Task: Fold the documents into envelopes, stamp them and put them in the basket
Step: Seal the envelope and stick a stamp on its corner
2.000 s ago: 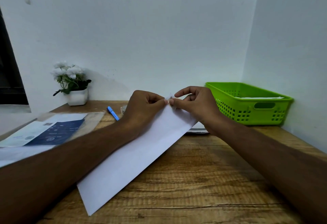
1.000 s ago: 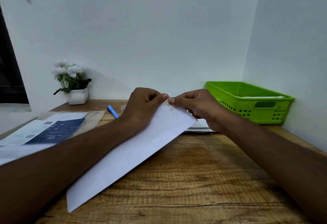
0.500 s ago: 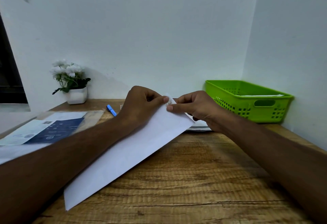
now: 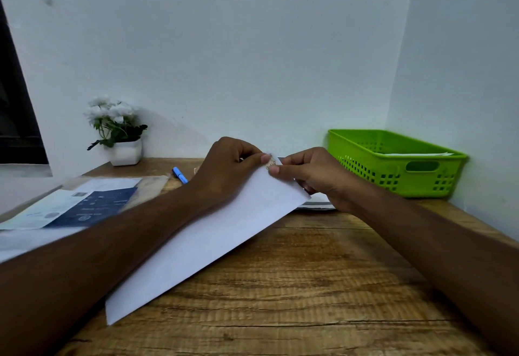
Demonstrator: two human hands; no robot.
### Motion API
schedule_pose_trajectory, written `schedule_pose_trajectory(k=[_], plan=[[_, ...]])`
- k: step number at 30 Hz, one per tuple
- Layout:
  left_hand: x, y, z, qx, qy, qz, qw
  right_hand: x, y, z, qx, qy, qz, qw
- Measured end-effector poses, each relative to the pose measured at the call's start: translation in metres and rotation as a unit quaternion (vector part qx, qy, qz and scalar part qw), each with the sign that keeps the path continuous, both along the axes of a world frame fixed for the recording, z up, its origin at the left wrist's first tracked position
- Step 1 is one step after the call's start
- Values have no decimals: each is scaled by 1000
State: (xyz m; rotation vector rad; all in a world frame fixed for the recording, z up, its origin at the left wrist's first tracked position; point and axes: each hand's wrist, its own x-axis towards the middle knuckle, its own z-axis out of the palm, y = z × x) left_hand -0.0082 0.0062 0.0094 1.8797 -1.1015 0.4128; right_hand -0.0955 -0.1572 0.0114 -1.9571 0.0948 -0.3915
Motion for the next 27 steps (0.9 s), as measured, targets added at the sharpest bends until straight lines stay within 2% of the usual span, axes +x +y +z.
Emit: schedule_pose_trajectory(k=[6, 9, 11, 14, 18, 20, 24, 27], plan=[[5, 1, 0, 50, -32, -9, 998, -1, -3, 0, 2, 7, 26, 1000], [5, 1, -1, 65, -36, 21, 997, -2, -8, 3, -2, -9, 11, 1000], [6, 2, -2, 59, -104, 59, 991, -2, -11, 6, 13, -37, -17, 999], [2, 3, -1, 51, -253, 104, 961, -2, -16, 9, 71, -84, -55, 992], [-13, 3, 1, 31, -369, 82, 925, -1, -16, 10, 115, -138, -81, 980], [-19, 1, -2, 45, -356, 48, 932, -1, -15, 11, 142, -167, -91, 971], [-26, -5, -13, 69, -212, 61, 973, -2, -15, 12, 223, -199, -93, 950], [-24, -9, -16, 25, -120, 71, 990, -2, -17, 14, 268, -201, -72, 939]])
